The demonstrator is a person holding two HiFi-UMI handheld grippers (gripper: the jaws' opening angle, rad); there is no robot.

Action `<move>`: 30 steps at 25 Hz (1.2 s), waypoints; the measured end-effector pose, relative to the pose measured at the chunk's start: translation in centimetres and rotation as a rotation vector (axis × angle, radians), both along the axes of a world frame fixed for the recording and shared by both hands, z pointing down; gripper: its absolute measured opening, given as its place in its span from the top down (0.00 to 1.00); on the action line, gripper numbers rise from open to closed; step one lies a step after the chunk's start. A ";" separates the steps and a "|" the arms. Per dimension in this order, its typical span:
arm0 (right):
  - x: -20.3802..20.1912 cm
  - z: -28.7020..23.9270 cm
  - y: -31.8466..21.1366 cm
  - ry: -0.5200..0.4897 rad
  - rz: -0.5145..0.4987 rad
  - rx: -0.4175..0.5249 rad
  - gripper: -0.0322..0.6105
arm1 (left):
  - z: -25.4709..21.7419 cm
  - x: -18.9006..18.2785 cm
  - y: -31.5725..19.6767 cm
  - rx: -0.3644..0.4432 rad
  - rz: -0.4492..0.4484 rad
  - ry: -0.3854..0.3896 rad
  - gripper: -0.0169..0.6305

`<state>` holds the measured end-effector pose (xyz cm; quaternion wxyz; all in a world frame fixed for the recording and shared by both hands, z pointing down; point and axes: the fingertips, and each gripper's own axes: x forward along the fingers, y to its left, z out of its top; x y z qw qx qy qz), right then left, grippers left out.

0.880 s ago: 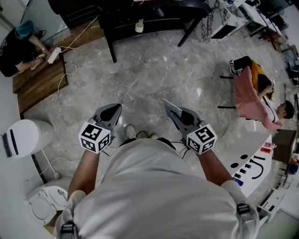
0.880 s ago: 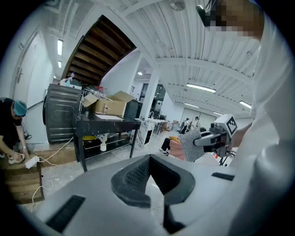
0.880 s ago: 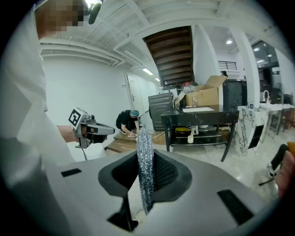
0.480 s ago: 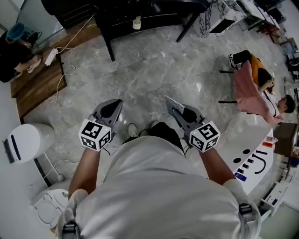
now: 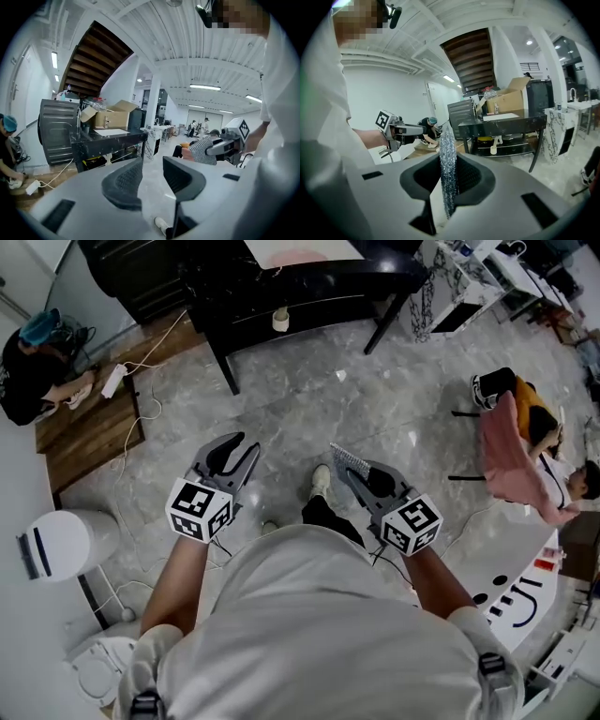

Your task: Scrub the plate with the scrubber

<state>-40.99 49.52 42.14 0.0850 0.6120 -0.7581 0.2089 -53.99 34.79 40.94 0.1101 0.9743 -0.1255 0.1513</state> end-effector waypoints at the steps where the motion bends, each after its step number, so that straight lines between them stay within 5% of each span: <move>1: 1.4 -0.2 -0.9 -0.002 -0.005 0.008 0.83 | -0.3 1.3 -0.7 0.006 -0.009 -0.003 0.76; 15: 22.9 -2.5 -9.8 0.055 -0.057 0.075 0.83 | -2.9 21.9 -10.6 0.044 -0.117 -0.033 0.76; 30: 31.8 -1.1 -16.3 0.051 -0.026 0.098 0.83 | -1.3 29.9 -19.7 0.002 -0.174 -0.046 0.79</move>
